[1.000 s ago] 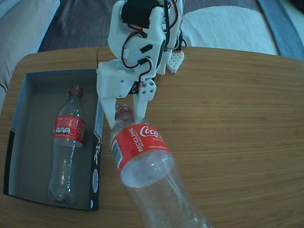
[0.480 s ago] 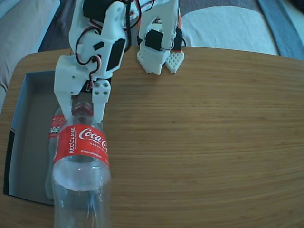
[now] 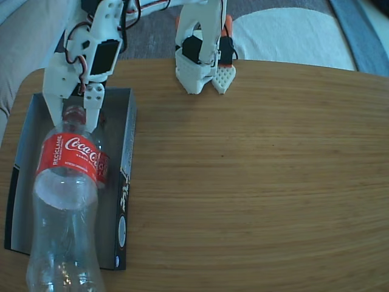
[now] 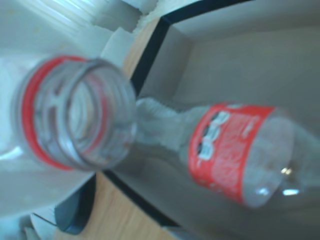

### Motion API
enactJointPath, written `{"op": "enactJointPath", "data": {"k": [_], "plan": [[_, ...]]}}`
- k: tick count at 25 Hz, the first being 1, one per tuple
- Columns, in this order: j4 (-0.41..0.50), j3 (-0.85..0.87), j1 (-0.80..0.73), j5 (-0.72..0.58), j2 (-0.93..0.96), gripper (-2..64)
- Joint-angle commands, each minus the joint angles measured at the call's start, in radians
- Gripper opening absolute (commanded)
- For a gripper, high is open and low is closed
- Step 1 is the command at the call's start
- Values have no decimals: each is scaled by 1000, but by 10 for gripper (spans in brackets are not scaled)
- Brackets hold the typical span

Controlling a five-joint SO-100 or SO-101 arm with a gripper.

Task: Grasp the bottles and put them in the box.

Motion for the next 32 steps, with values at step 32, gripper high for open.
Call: {"op": "enactJointPath", "data": {"k": [32], "plan": [[-298, 239, 291, -249, 8, -3]]}}
